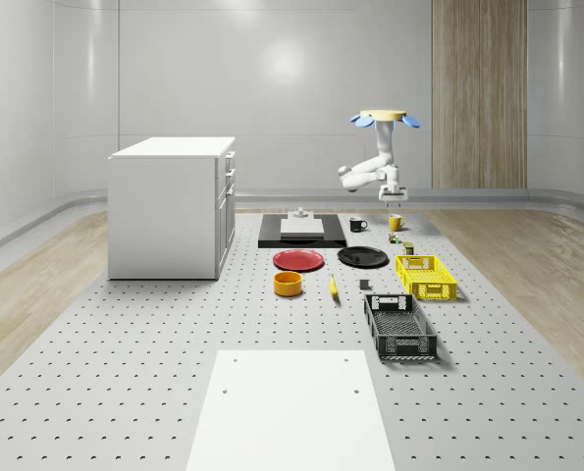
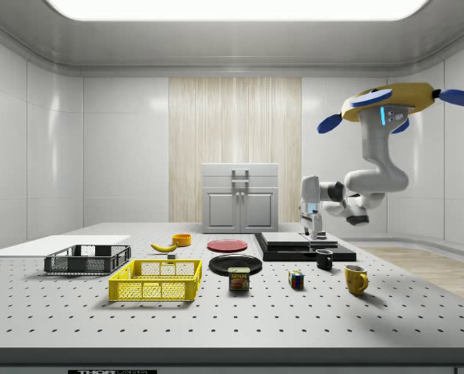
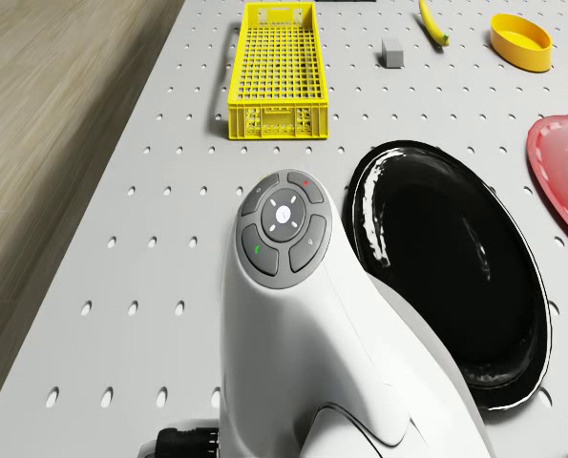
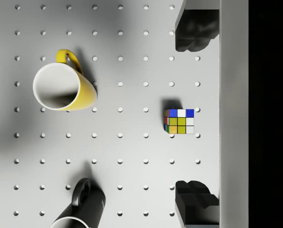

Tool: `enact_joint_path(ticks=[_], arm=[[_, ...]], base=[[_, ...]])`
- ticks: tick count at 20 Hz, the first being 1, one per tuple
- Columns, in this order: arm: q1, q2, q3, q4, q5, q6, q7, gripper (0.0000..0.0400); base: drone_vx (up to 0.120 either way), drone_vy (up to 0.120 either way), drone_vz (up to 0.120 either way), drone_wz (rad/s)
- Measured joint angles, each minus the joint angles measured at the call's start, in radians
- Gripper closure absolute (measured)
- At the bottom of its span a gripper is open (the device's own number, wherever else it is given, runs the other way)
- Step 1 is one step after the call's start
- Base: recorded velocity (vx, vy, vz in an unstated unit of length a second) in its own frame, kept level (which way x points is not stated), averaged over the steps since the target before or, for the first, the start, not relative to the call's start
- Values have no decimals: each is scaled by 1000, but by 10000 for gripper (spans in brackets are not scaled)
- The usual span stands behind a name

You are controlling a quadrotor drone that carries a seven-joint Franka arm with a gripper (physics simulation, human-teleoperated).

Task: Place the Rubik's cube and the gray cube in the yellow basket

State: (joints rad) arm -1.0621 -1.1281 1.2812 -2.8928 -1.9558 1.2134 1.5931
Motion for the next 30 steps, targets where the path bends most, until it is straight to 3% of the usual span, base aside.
enact_joint_path(ticks=[3,11,21,26,30], arm=[[-6,-16,6,1,8,13,6,0],[-21,-55,19,4,29,49,19,0],[-36,-102,32,7,53,92,33,0],[-42,-123,38,9,63,112,39,0],[-45,-143,30,11,61,133,42,0]], base=[[0,0,-120,0],[115,-35,-120,0],[0,0,-120,0],[88,0,-120,0],[0,0,-20,0]])
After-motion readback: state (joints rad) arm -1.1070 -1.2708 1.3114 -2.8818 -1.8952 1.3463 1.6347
